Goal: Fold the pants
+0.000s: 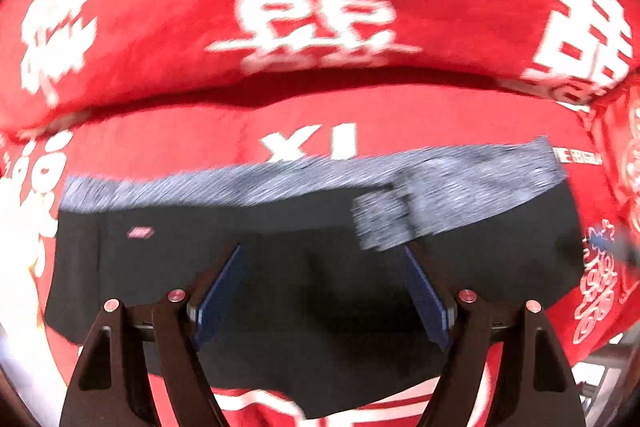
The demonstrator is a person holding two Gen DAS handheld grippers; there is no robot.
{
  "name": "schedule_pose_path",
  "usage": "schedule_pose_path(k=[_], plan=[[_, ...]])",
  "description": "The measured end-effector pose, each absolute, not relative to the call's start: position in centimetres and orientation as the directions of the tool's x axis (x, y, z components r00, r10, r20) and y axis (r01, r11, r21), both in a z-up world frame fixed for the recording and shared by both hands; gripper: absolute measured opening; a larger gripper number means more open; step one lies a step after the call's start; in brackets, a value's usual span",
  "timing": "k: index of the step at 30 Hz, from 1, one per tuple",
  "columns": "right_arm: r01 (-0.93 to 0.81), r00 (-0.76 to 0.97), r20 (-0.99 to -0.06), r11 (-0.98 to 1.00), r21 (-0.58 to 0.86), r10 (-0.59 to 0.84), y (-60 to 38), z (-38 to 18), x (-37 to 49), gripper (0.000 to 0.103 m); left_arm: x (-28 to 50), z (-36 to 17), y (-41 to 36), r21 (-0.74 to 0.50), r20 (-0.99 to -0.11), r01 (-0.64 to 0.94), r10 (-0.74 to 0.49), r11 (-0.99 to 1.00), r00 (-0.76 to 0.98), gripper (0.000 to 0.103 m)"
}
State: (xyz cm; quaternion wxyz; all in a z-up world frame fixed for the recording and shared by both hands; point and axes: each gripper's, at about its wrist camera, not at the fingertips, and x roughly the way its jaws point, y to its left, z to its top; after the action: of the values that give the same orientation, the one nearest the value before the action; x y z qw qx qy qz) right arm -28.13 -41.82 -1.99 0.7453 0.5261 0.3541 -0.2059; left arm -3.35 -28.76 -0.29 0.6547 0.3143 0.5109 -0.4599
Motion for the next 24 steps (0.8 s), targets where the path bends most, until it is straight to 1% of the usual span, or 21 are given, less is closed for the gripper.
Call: schedule_pose_path(k=[1, 3, 4, 5, 6, 7, 8, 10, 11, 12, 13, 14, 15, 16, 19, 23, 24], plan=[[0.731, 0.639, -0.769, 0.319, 0.603, -0.01, -44.2, -2.1, -29.8, 0.056, -4.4, -0.1, -30.0, -0.072, -0.955, 0.932, -0.294, 0.356, 0.039, 0.08], [0.783, 0.605, -0.793, 0.235, 0.576, -0.073, -47.1, -3.6, -32.1, 0.056, -5.9, -0.1, -31.7, -0.086, -0.952, 0.941, -0.306, 0.328, 0.02, 0.08], [0.795, 0.597, -0.8, 0.175, 0.58, -0.064, -48.7, -5.1, -32.6, 0.056, -6.9, -0.4, -32.8, -0.096, -0.952, 0.946, -0.306, 0.31, 0.004, 0.08], [0.786, 0.612, -0.791, 0.1, 0.61, 0.011, -50.0, -7.8, -33.2, 0.055, -7.9, -0.9, -33.8, -0.108, -0.954, 0.95, -0.299, 0.292, -0.016, 0.08], [0.777, 0.623, -0.78, 0.069, 0.626, 0.061, -50.6, -9.3, -33.5, 0.043, -8.4, -1.3, -34.3, -0.111, -0.955, 0.952, -0.295, 0.284, -0.023, 0.08], [0.761, 0.636, -0.759, 0.051, 0.647, 0.14, -50.5, -11.1, -32.9, 0.034, -9.3, -1.9, -34.8, -0.102, -0.958, 0.957, -0.284, 0.272, -0.022, 0.08], [0.763, 0.63, -0.762, 0.066, 0.643, 0.149, -50.2, -11.1, -32.6, 0.032, -10.1, -2.7, -35.0, -0.078, -0.964, 0.962, -0.266, 0.262, -0.006, 0.08], [0.761, 0.617, -0.774, 0.139, 0.633, 0.145, -49.6, -10.1, -31.7, 0.032, -10.8, -4.2, -34.7, -0.037, -0.974, 0.966, -0.225, 0.254, 0.022, 0.08], [0.774, 0.591, -0.795, 0.182, 0.607, 0.137, -49.2, -9.5, -31.3, 0.032, -10.9, -5.5, -34.1, -0.02, -0.981, 0.966, -0.191, 0.259, 0.031, 0.08], [0.789, 0.565, -0.815, 0.205, 0.58, 0.132, -48.9, -9.3, -30.7, 0.032, -10.8, -5.9, -33.6, -0.032, -0.981, 0.964, -0.193, 0.262, 0.02, 0.081], [0.824, 0.495, -0.861, 0.251, 0.507, 0.116, -48.7, -9.4, -30.1, 0.032, -10.7, -5.9, -32.8, -0.039, -0.969, 0.966, -0.247, 0.257, 0.027, 0.082], [0.843, 0.453, -0.886, 0.276, 0.462, 0.1, -48.5, -9.6, -29.5, 0.046, -10.7, -5.9, -32.6, -0.025, -0.968, 0.968, -0.249, 0.249, 0.039, 0.087], [0.862, 0.41, -0.909, 0.293, 0.414, 0.076, -48.6, -9.8, -28.5, 0.064, -10.7, -6.1, -32.5, 0.01, -0.971, 0.968, -0.228, 0.252, 0.069, 0.092], [0.867, 0.396, -0.916, 0.301, 0.396, 0.063, -48.5, -9.8, -28.5, 0.066, -10.2, -6.2, -32.3, -0.003, -0.976, 0.961, -0.21, 0.276, 0.057, 0.094], [0.876, 0.368, -0.929, 0.317, 0.363, 0.047, -48.0, -8.6, -28.3, 0.068, -8.1, -6.5, -31.5, -0.082, -0.985, 0.92, -0.17, 0.384, -0.017, 0.094], [0.86, 0.317, -0.948, 0.416, 0.294, 0.014, -45.4, -5.6, -28.5, 0.069, -7.3, -5.1, -29.8, -0.021, -0.987, 0.9, -0.155, 0.435, 0.052, 0.094], [0.855, 0.311, -0.951, 0.435, 0.282, 0.005, -44.7, -4.9, -28.7, 0.071, -7.2, -4.7, -29.4, -0.015, -0.987, 0.897, -0.152, 0.442, 0.058, 0.094]])
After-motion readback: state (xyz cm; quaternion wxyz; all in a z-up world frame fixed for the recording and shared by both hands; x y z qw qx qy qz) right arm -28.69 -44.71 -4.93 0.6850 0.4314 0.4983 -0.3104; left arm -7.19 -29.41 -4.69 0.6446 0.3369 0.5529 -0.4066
